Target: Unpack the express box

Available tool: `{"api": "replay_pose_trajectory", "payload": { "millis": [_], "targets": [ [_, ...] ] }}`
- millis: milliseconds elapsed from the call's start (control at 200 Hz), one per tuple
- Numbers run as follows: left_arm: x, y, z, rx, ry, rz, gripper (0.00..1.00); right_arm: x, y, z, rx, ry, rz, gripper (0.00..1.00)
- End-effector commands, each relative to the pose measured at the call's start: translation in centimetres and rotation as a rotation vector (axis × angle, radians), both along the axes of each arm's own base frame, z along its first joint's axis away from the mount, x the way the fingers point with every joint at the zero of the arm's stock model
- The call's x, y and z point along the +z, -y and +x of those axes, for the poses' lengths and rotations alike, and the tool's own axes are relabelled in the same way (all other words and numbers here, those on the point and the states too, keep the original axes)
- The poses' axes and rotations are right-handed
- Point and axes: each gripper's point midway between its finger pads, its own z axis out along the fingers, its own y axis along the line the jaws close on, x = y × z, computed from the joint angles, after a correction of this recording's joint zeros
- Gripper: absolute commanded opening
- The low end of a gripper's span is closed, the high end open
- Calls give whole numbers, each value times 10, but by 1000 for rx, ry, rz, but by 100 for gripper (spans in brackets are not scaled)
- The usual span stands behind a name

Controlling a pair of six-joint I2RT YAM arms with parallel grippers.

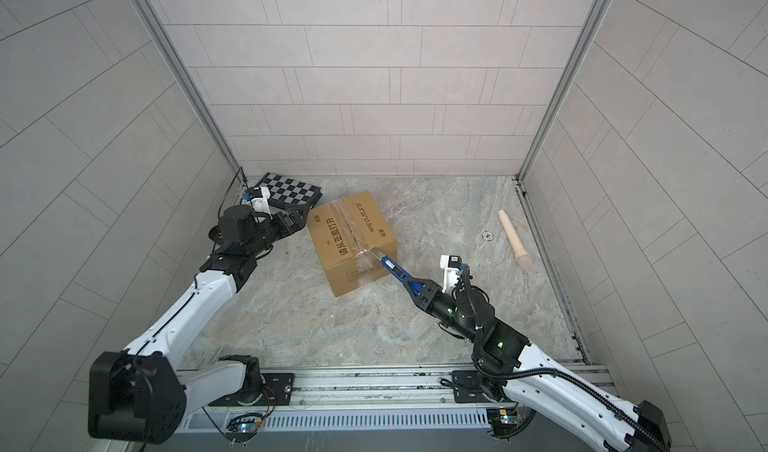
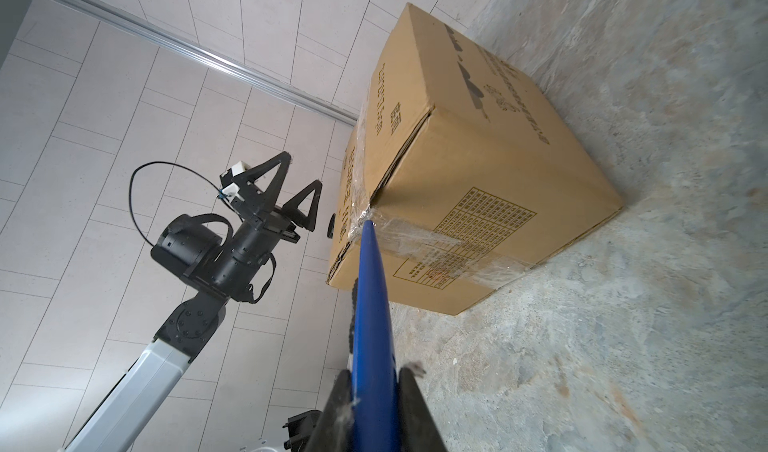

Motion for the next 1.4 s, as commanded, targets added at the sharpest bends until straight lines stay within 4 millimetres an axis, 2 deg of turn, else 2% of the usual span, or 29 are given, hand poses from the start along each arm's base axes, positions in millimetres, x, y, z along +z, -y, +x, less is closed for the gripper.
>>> {"api": "replay_pose_trajectory", "payload": {
  "millis": [0,105,250,436,651,761,886,1202,1397],
  "targets": [
    [14,12,21,-75,58,65,100,26,2,4,-25,58,57,0],
    [-2,25,37,-137,21,67,100,24,-1,5,-15,49,48,0],
    [-19,38,47,-182,-13,100,99,26,-5,6,-8,48,59,0],
    [-28,54,42,-226,-23,110,99,40,-9,7,5,67,85,0],
    [-37,56,39,-235,-35,108,99,60,-12,8,14,94,170,0],
    [-38,57,36,-240,-29,101,99,64,-14,9,18,94,210,0],
    [-40,60,34,-250,-30,95,99,58,-18,9,29,77,214,0],
    [-39,66,29,-263,-21,70,99,25,-18,10,25,-34,180,0],
    [-38,67,28,-264,-16,73,99,24,-12,5,30,-59,148,0]
  ]
}}
